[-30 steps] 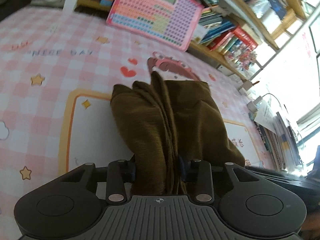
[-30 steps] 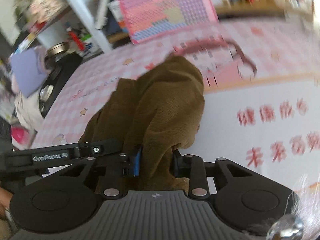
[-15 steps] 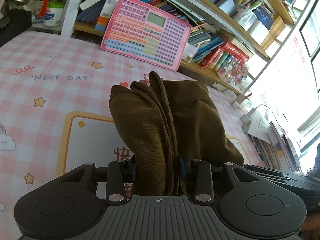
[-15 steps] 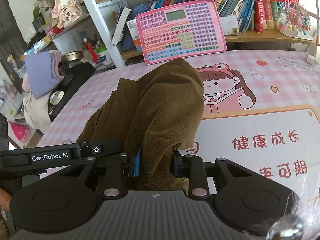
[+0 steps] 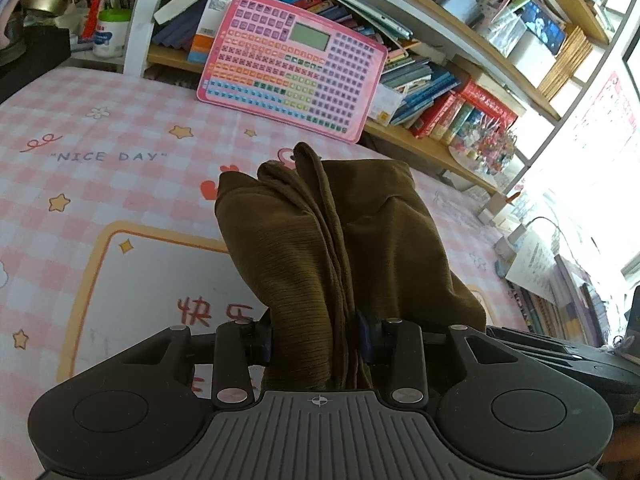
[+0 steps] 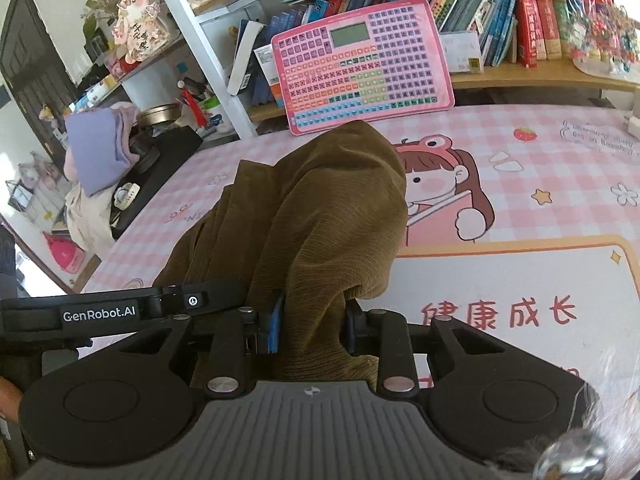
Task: Fold clothes
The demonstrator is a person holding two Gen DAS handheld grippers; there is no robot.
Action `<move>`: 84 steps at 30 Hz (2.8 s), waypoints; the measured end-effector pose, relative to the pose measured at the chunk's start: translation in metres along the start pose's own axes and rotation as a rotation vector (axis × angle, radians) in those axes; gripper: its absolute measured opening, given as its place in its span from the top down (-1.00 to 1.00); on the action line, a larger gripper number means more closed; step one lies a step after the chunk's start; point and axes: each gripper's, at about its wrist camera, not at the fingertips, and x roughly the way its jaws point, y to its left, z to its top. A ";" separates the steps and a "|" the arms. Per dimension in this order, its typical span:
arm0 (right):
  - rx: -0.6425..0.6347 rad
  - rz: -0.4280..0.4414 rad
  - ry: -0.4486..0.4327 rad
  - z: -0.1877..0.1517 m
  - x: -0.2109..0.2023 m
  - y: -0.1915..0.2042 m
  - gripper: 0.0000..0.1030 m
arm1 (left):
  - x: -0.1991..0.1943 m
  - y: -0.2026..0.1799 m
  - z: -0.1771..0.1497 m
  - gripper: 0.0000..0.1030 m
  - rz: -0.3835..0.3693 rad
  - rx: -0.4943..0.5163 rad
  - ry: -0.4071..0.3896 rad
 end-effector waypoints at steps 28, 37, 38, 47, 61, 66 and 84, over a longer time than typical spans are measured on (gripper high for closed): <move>0.023 -0.043 -0.029 0.028 0.050 0.033 0.47 | 0.014 0.054 0.051 0.31 -0.054 0.020 0.028; -0.006 -0.096 -0.084 0.084 0.125 0.070 0.46 | 0.042 0.116 0.124 0.31 -0.095 0.056 0.016; -0.001 -0.103 -0.088 0.090 0.133 0.072 0.46 | 0.048 0.121 0.133 0.31 -0.098 0.062 0.015; 0.014 -0.124 -0.088 0.129 0.200 0.068 0.46 | 0.096 0.162 0.184 0.30 -0.122 0.081 0.029; 0.062 -0.134 -0.086 0.153 0.250 0.043 0.37 | 0.140 0.189 0.216 0.26 -0.125 0.039 0.022; 0.105 -0.185 -0.064 0.145 0.265 0.022 -0.13 | 0.153 0.198 0.211 0.06 -0.086 0.033 0.047; -0.014 -0.334 -0.162 0.132 0.198 0.049 -0.32 | 0.076 0.185 0.186 -0.34 0.014 0.046 -0.129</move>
